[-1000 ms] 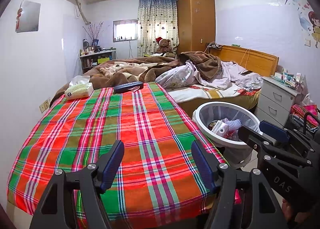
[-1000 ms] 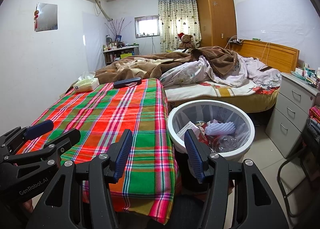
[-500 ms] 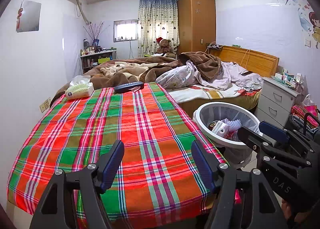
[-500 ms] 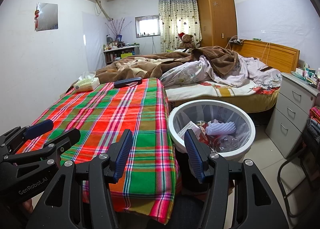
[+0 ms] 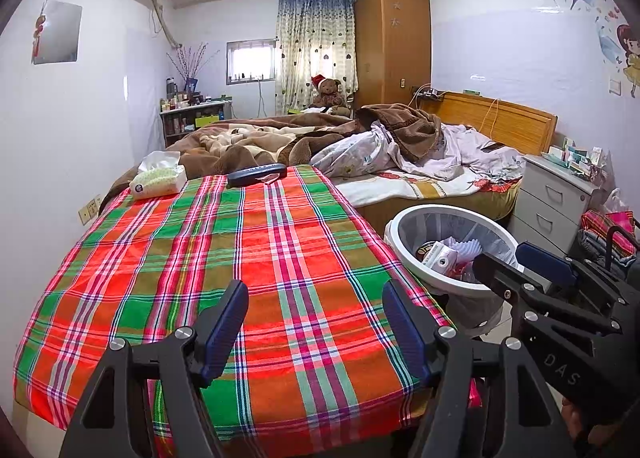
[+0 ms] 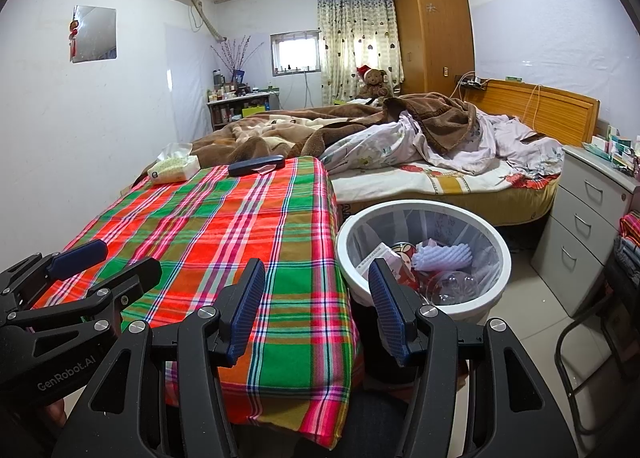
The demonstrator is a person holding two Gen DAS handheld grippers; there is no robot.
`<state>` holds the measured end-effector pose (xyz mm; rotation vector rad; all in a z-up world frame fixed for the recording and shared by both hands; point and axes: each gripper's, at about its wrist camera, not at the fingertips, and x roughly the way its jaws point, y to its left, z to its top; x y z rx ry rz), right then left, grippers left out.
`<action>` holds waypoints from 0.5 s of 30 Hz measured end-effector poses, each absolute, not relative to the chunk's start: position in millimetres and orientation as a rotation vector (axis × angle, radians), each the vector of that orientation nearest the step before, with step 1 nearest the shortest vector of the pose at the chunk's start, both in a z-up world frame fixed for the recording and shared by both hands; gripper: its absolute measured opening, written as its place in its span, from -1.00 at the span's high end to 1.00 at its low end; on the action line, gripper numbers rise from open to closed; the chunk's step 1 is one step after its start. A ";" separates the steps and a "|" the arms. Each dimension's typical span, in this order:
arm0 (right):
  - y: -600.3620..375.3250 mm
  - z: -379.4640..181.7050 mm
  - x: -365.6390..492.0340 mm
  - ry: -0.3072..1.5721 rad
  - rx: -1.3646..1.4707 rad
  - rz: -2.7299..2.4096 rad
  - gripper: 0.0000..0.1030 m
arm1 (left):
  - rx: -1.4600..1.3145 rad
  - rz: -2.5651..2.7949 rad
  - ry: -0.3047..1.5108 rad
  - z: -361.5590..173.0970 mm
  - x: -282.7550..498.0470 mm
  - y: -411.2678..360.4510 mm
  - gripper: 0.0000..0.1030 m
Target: Collect trash
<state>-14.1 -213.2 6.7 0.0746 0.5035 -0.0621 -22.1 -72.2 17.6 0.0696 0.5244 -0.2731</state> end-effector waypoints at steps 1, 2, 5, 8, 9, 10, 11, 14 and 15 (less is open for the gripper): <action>-213.3 6.8 -14.1 0.503 0.075 -0.062 -0.08 | 0.069 -0.272 0.525 17.6 -22.3 -72.0 -0.34; -213.3 6.8 -14.0 0.503 0.076 -0.061 -0.08 | 0.068 -0.274 0.525 17.5 -22.7 -72.1 -0.34; -213.4 6.8 -14.0 0.502 0.075 -0.061 -0.08 | 0.068 -0.272 0.525 17.7 -22.4 -73.8 -0.34; -212.9 6.4 -13.4 0.504 0.076 -0.062 -0.08 | 0.068 -0.275 0.526 17.4 -22.4 -72.1 -0.34; -213.0 6.6 -13.3 0.503 0.077 -0.061 -0.08 | 0.066 -0.275 0.525 17.4 -22.5 -72.1 -0.34; -213.0 6.5 -13.3 0.503 0.076 -0.062 -0.08 | 0.064 -0.278 0.526 17.1 -22.5 -72.3 -0.34; -213.0 6.5 -13.4 0.503 0.076 -0.062 -0.08 | 0.064 -0.279 0.527 17.2 -22.4 -73.6 -0.34; -212.7 6.2 -12.6 0.502 0.078 -0.063 -0.08 | 0.065 -0.280 0.526 16.4 -22.5 -73.1 -0.34; -212.5 6.2 -12.8 0.502 0.078 -0.063 -0.08 | 0.066 -0.279 0.525 16.1 -22.6 -73.5 -0.34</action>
